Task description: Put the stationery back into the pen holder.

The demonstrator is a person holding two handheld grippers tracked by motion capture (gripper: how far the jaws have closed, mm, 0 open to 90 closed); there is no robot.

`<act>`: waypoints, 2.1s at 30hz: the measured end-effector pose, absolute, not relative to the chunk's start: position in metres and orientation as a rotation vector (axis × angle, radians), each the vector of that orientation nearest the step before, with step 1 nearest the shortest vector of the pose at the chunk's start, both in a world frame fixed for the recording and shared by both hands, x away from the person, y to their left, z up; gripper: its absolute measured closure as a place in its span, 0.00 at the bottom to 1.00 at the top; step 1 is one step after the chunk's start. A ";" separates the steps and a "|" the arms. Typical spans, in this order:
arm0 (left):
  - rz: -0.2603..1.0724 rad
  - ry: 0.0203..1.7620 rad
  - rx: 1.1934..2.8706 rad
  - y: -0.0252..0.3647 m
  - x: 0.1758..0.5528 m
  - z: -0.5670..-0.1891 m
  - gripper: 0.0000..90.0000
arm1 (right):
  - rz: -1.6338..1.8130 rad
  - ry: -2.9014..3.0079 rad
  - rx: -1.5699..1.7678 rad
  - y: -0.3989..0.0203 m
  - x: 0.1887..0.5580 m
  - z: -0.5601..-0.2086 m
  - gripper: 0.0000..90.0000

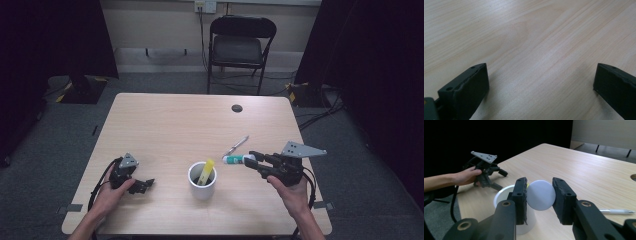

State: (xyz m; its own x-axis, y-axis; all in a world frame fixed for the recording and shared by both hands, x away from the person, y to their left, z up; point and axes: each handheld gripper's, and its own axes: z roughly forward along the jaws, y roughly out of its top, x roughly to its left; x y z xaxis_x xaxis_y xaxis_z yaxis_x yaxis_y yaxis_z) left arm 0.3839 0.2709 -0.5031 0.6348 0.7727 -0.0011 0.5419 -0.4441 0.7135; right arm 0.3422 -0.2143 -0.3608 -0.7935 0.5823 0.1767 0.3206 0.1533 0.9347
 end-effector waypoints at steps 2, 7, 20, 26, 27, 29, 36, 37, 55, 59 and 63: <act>0.427 1.021 2.159 0.271 0.384 -0.503 0.00 | 1.692 2.209 0.869 -0.212 0.340 -0.359 0.73; 0.427 1.021 2.159 0.271 0.384 -0.503 0.00 | 1.705 2.224 0.842 -0.205 0.335 -0.357 0.73; 0.427 1.021 2.159 0.271 0.384 -0.503 0.00 | 1.717 2.293 0.785 -0.179 0.341 -0.357 0.73; 0.427 1.021 2.159 0.271 0.384 -0.503 0.00 | 1.740 2.323 0.750 -0.161 0.344 -0.360 0.73; 0.427 1.020 2.160 0.271 0.384 -0.503 0.00 | 1.738 2.329 0.747 -0.158 0.345 -0.362 0.73; 0.427 1.020 2.159 0.271 0.384 -0.503 0.00 | 1.724 2.350 0.741 -0.153 0.346 -0.364 0.73; 0.427 1.021 2.159 0.271 0.384 -0.503 0.00 | 1.695 2.387 0.742 -0.141 0.351 -0.372 0.73; 0.427 1.021 2.159 0.271 0.384 -0.503 0.00 | 1.691 2.391 0.746 -0.140 0.352 -0.373 0.73; 0.427 1.021 2.159 0.271 0.384 -0.503 0.00 | 1.625 2.477 0.756 -0.119 0.366 -0.398 0.73; 0.426 1.020 2.159 0.271 0.384 -0.503 0.00 | 1.615 2.475 0.749 -0.116 0.368 -0.399 0.73; 0.427 1.020 2.159 0.271 0.384 -0.503 0.00 | 1.633 2.453 0.735 -0.112 0.371 -0.396 0.73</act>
